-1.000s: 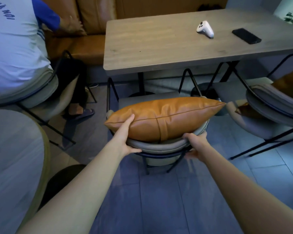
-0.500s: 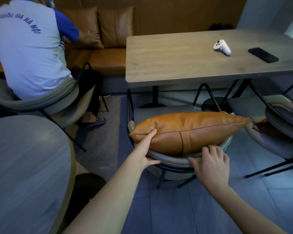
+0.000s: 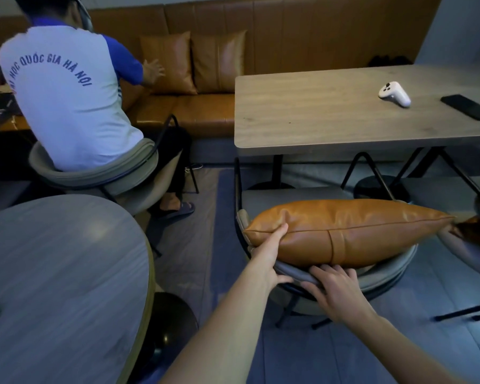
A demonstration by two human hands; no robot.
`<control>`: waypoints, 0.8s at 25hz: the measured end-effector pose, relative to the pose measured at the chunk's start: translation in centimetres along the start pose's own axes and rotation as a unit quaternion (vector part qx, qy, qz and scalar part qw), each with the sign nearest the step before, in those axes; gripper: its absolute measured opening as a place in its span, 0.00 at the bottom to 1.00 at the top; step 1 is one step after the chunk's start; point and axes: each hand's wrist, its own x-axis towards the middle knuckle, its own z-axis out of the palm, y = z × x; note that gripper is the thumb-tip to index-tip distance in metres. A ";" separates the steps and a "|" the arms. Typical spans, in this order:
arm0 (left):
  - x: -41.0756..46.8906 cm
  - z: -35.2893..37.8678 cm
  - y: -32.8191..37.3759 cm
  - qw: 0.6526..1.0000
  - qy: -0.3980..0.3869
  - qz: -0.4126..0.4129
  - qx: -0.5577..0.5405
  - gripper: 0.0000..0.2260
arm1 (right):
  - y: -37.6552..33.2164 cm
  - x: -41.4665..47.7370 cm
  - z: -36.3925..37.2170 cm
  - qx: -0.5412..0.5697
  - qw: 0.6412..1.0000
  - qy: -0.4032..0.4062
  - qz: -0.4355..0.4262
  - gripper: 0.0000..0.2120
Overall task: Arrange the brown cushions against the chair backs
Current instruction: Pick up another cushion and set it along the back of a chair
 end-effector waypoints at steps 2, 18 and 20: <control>-0.2 0.1 0.1 1.000 -0.002 0.004 0.000 0.67 | 0.0 -0.1 0.1 0.001 1.000 -0.007 0.011 0.18; 0.9 -0.9 0.0 0.998 -0.007 0.028 0.064 0.66 | -5.4 0.9 1.0 -0.063 0.994 -0.067 0.056 0.25; 0.7 -1.0 0.1 0.997 -0.015 0.029 0.064 0.64 | -5.4 0.9 1.1 -0.062 0.994 -0.072 0.055 0.26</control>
